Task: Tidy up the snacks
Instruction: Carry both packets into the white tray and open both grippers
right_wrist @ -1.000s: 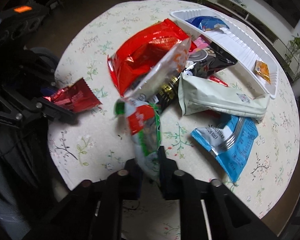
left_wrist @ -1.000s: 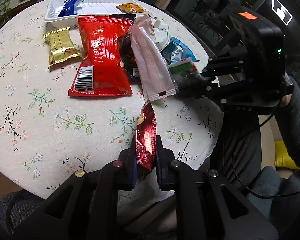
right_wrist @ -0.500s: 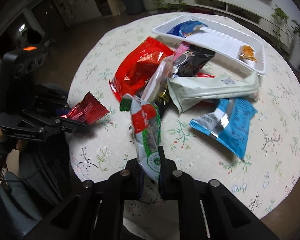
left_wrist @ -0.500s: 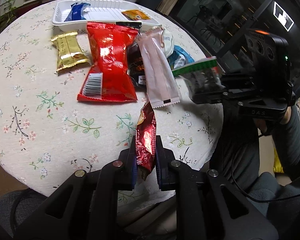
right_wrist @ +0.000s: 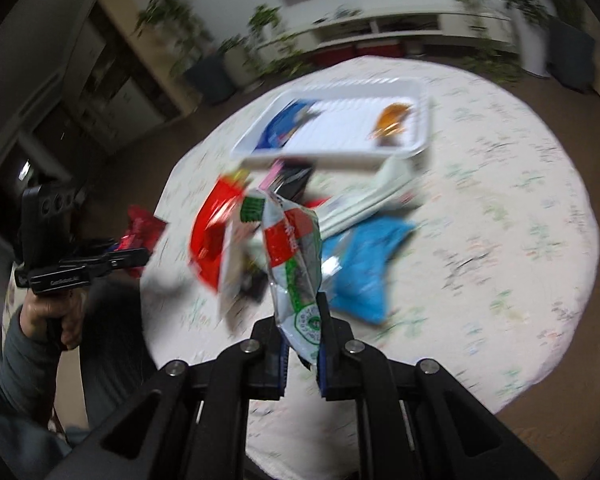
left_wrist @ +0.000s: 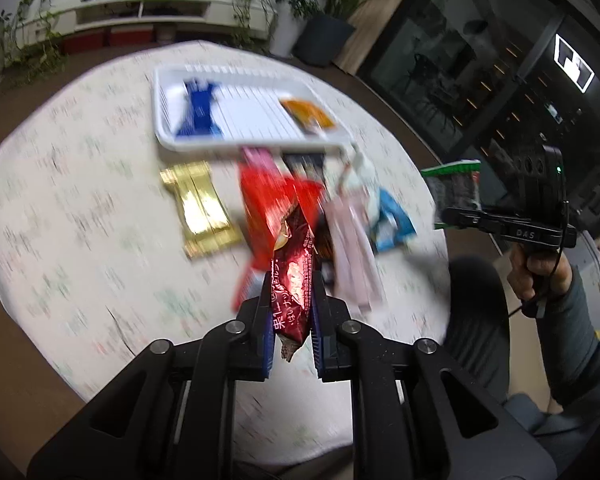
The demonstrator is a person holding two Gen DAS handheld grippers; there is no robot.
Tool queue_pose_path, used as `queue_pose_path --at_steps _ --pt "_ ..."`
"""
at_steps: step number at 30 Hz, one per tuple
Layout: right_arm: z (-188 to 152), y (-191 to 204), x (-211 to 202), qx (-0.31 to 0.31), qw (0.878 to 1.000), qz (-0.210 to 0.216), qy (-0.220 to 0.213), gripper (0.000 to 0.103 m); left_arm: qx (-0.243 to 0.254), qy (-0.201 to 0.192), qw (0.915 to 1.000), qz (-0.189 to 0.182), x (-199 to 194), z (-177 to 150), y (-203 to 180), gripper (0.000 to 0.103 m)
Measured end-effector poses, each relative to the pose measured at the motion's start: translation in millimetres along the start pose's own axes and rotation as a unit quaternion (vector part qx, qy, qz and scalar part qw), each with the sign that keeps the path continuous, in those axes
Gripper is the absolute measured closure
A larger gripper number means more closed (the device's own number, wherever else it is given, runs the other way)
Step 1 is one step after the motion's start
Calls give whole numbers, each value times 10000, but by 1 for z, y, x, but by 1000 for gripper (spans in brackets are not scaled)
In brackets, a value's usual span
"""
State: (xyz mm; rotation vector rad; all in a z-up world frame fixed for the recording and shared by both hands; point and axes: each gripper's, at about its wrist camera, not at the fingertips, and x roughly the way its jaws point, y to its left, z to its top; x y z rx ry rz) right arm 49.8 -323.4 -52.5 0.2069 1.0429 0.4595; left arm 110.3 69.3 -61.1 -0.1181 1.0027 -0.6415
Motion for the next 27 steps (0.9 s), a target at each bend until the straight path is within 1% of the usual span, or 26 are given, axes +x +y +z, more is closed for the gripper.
queue_pose_path --at_steps 4,6,8,9,11,13,16,18,20,23,27 --pt "32 -20 -15 282 9988 -147 -379 92 -104 -183 9997 135 -4 43 20 90" --pt "53 -26 -20 411 9973 -204 -565 92 -49 -270 9991 311 -4 71 25 90" --pt "74 -29 -21 474 9961 -263 -697 92 -18 -324 9988 374 -2 93 26 90" --pt "81 -30 -22 486 9958 -242 -740 92 24 -362 9985 418 0 109 25 90" --pt "100 -24 -18 447 9956 -200 -801 92 54 -385 9983 436 6 130 25 90" --pt "119 -19 -7 427 9957 -62 -814 92 117 -357 9983 452 18 155 22 90" --pt "143 -6 15 362 9966 28 -745 92 204 -240 9982 508 42 184 17 90" --pt "157 -3 35 349 9975 63 -603 92 226 -136 9983 525 61 199 16 90" --pt "168 -2 60 312 9989 -10 -359 92 241 -37 9980 590 82 208 15 90" --pt "176 -5 95 317 9994 -103 -42 92 202 187 9976 629 113 214 19 90" --pt "178 -12 121 332 9990 -218 194 92 159 439 9962 741 148 214 29 90"
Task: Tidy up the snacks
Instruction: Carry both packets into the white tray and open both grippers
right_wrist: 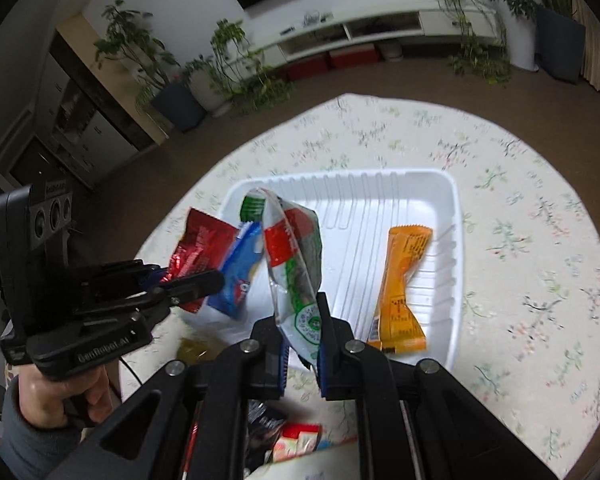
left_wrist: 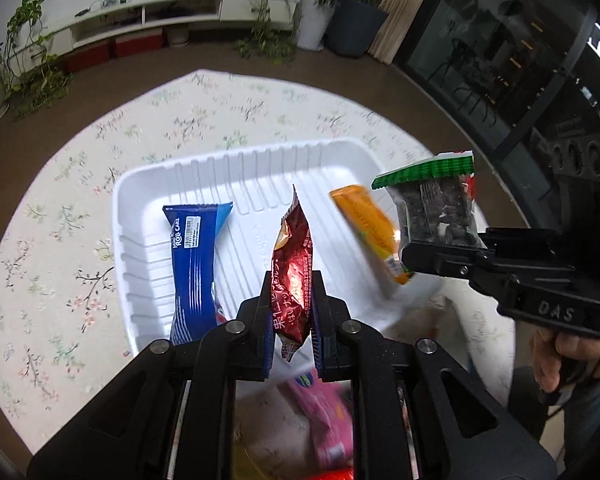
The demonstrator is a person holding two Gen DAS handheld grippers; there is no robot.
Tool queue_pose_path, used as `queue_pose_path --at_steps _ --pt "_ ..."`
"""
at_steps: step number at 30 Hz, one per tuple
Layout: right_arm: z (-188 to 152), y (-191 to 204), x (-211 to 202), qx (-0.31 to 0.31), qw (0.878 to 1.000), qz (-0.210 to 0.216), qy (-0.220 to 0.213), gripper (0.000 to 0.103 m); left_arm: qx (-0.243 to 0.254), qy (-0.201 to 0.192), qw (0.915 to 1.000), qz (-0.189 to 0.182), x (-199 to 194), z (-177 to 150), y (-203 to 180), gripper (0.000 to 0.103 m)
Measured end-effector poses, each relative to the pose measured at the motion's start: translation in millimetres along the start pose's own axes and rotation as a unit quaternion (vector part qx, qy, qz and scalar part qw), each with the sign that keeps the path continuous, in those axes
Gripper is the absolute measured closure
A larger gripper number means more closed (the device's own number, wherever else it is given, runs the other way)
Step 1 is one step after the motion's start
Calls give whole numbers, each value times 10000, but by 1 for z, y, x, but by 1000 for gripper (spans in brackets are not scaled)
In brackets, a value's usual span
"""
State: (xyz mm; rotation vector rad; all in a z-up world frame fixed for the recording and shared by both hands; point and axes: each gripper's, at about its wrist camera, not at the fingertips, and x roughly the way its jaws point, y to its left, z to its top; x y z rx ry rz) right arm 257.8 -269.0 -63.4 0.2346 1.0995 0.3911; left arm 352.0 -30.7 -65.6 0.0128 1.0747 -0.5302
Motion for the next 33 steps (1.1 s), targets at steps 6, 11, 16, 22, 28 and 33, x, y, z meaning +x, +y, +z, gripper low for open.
queue_pose_path --at_steps 6,11,16,22,28,33 --pt "-3 -4 28 3 9993 -156 334 92 -26 278 9996 62 36 -2 7 90" --pt "-5 -6 48 -86 9978 -380 527 92 -2 378 9992 119 56 -10 11 90" --pt "-7 -5 58 -161 9967 -462 646 91 -13 438 9989 189 63 -14 12 89" --pt "-10 -9 66 -163 9957 -556 717 88 -13 470 9986 244 69 -17 13 89" --pt "-10 -11 66 -139 9957 -612 687 87 -60 446 9985 301 68 -19 16 88" --pt "-9 -12 57 -129 9962 -619 602 72 -64 359 9988 317 59 -20 14 73"
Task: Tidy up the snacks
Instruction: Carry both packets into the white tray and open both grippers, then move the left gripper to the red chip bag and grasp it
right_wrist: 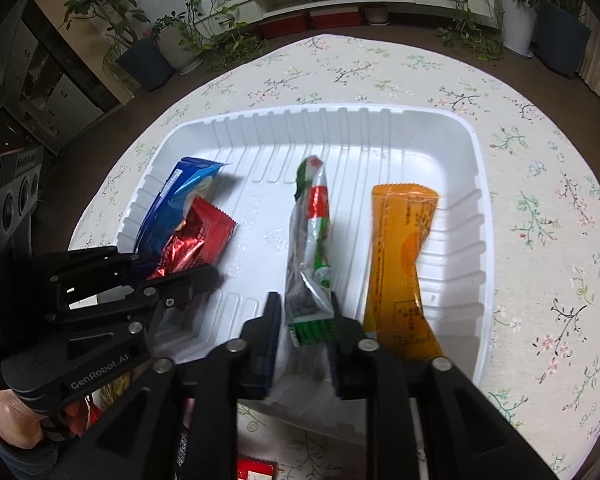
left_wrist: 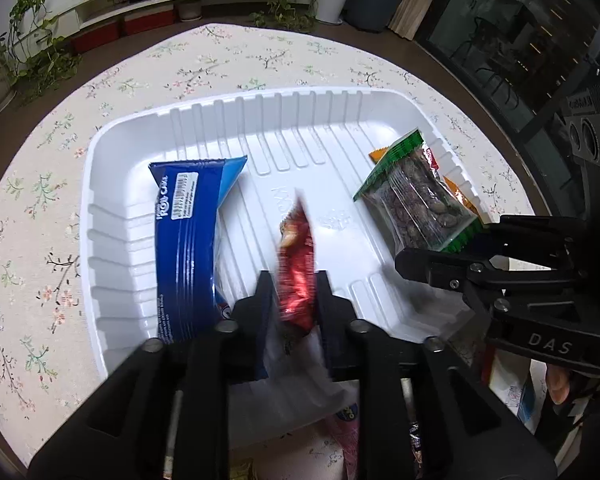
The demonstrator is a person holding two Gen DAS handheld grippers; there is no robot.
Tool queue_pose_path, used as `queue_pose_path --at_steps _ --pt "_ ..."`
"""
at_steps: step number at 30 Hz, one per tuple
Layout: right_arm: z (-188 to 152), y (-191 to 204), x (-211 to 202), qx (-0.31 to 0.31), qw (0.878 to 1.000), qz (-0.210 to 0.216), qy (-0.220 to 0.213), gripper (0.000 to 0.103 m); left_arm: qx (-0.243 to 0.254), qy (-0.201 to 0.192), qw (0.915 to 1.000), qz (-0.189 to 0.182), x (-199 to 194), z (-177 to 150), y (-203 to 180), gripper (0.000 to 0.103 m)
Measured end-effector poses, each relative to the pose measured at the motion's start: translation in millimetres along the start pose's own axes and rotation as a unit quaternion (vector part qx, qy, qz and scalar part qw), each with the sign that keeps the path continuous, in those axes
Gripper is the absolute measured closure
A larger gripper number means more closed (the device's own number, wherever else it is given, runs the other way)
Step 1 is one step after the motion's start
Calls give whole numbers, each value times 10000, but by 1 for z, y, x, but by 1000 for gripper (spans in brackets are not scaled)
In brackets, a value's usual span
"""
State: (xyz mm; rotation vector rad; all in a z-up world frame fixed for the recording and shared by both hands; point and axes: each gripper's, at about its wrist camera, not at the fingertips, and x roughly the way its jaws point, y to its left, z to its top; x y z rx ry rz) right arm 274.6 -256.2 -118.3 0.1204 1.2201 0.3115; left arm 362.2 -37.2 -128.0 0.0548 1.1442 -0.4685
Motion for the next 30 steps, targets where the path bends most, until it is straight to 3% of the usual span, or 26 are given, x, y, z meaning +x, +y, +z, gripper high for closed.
queue_pose_path --at_steps 1,3,10,13,17,18,24,30 --pt "0 0 -3 -10 10000 -4 -26 67 -6 -41 10000 -10 -3 0 0 68" --pt "0 2 -9 -43 9999 -23 -105 63 -4 -121 9999 15 -11 0 0 45" --pt "0 11 -33 -210 9991 -102 -350 59 45 -371 9993 25 -40 -1 -9 39" --pt "-6 11 -52 -192 9980 -121 -582 46 14 -584 9983 -12 -61 -8 -12 27" --pt "-18 4 -85 133 9949 166 -991 21 -60 -874 9961 -117 -95 -25 -16 8" --pt "-23 2 -94 202 9934 252 -1100 19 -96 -984 9950 -148 -106 -33 -16 5" --pt "-68 3 -141 378 9855 576 -1549 14 -154 -1366 9903 -201 -148 -84 -21 0" --pt "-138 14 -162 417 9799 635 -1844 12 -80 -1472 9890 117 -164 -157 -33 0"
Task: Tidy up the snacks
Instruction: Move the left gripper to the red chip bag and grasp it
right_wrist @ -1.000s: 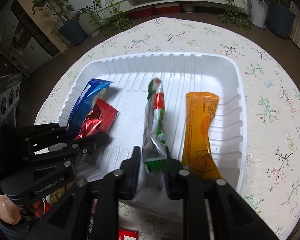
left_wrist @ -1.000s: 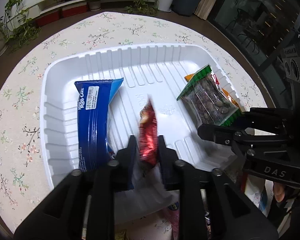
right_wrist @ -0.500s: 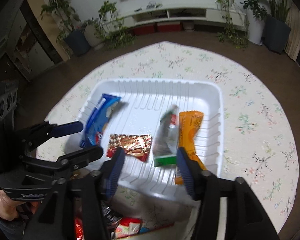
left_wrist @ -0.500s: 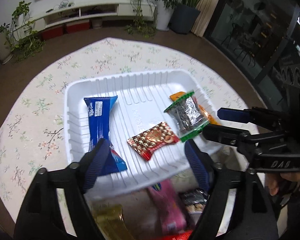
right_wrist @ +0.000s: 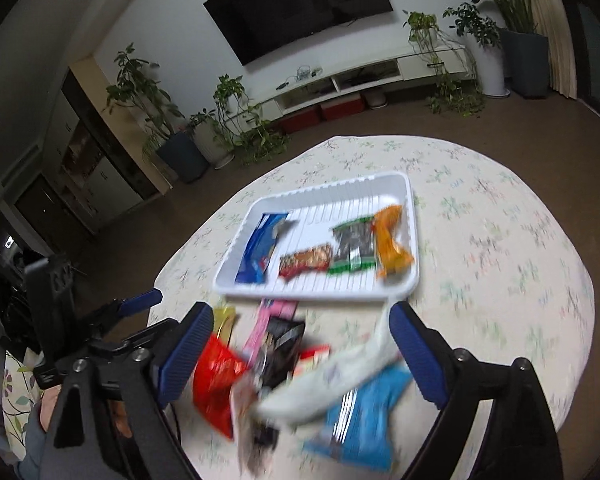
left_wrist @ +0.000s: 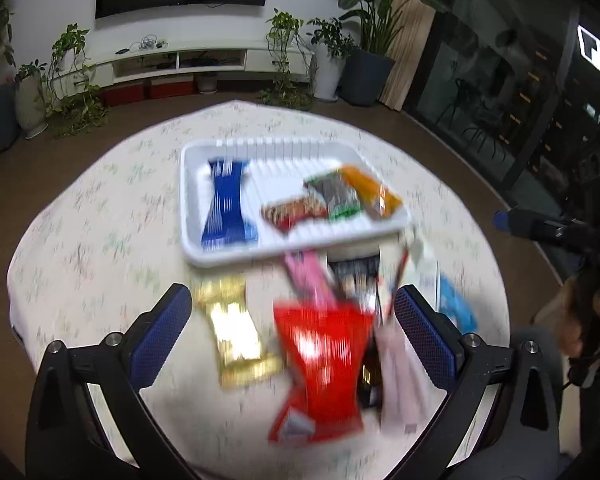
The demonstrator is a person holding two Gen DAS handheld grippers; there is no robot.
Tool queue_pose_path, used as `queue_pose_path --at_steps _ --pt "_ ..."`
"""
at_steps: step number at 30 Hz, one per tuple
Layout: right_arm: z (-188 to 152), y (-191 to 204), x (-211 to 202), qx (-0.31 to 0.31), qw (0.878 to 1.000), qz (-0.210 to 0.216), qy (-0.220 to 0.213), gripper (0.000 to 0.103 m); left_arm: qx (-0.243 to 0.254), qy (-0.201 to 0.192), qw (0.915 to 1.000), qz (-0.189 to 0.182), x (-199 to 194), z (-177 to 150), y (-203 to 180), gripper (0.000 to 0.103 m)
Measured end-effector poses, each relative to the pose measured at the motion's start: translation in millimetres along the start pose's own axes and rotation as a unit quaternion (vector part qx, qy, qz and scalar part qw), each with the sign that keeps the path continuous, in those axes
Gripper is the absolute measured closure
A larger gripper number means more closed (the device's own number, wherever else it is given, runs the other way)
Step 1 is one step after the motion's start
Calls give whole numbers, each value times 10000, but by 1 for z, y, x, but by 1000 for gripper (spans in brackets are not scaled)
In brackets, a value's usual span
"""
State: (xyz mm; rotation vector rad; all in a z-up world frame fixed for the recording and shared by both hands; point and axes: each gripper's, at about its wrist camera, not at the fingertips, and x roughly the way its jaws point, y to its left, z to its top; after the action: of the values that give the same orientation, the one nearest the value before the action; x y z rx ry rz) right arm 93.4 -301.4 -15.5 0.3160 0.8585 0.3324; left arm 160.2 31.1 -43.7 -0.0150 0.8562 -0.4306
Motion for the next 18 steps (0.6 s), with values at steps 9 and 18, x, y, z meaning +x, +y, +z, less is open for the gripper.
queue_pose_path --at_steps 9,18 --pt "-89 16 -22 -44 9998 -175 -28 12 -803 282 9964 28 -7 -80 1 0" --pt "-112 27 -16 -200 9992 -340 115 21 -198 354 9986 328 2 -76 -28 1"
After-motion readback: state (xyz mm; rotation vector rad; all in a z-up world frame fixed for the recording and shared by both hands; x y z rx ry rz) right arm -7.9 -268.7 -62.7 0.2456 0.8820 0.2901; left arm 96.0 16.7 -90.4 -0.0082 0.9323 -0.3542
